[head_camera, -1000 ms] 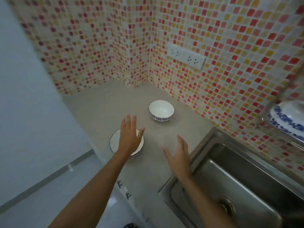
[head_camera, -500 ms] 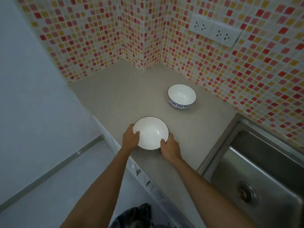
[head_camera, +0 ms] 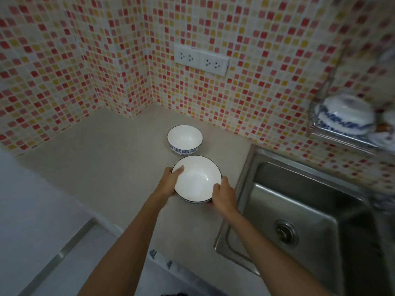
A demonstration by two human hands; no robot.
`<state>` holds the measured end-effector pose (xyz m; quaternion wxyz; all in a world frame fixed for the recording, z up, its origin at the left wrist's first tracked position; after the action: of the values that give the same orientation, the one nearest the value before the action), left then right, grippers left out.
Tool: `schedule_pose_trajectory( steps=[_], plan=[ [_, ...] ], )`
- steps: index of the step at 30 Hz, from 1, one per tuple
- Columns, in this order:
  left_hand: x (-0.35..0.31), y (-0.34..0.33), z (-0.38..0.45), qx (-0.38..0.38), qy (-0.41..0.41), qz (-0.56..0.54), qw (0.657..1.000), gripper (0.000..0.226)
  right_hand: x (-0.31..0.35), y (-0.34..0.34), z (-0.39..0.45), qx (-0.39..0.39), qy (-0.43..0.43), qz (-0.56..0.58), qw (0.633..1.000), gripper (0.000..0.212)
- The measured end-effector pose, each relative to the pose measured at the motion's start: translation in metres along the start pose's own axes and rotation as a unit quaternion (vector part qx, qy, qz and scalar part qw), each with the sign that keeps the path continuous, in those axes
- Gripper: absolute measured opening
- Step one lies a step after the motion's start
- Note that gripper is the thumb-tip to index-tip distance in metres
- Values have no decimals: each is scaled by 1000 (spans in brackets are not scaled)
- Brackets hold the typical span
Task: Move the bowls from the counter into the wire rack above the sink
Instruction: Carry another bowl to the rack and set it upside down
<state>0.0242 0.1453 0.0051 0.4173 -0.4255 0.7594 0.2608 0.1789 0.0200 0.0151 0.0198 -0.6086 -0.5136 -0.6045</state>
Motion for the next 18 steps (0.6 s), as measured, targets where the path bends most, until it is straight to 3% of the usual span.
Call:
schedule_pose_trajectory(
  steps=[2, 7, 14, 18],
  plan=[
    [-22, -40, -5, 61, 0, -39, 997, 43, -2, 37, 2, -36, 7, 24, 999, 35],
    [-65, -132, -19, 172, -31, -35, 984, 75, -17, 136, 3, -106, 24, 70, 992, 35],
    [-122, -241, -86, 233, -152, 0, 961, 49, -39, 251, -12, -177, 70, 76, 979, 36],
    [-137, -281, -105, 239, -174, -32, 955, 54, -40, 297, -21, -209, 118, 67, 969, 35]
  ],
)
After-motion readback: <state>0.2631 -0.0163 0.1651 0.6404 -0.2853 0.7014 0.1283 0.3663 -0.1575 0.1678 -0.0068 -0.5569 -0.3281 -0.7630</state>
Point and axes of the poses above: each hand's wrist, its own z-axis towards the middle knuckle, its own y-axis out of the back of the hand, x = y × z, the point moved 9 cm from there along z, towards the middle knuckle, and after that the axes turned 1 degree about x, right-handed, at the moved point
